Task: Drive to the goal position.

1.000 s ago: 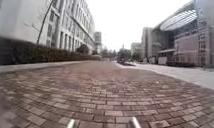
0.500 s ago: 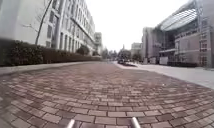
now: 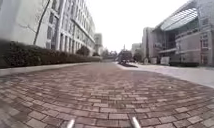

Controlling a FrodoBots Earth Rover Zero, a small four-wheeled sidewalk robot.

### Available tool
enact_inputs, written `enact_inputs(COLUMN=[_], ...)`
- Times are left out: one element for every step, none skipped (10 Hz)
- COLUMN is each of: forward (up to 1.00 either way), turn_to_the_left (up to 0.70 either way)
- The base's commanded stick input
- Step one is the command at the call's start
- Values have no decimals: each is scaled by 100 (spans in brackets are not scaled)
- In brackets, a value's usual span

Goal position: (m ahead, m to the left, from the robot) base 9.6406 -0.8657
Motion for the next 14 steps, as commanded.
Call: enact_inputs(forward=[70,70,70,70,70,70,70,70,70,70,70,70,70,70], turn_to_the_left=[0,0,0,0,0,0,0,0,0,0,0,0,0,0])
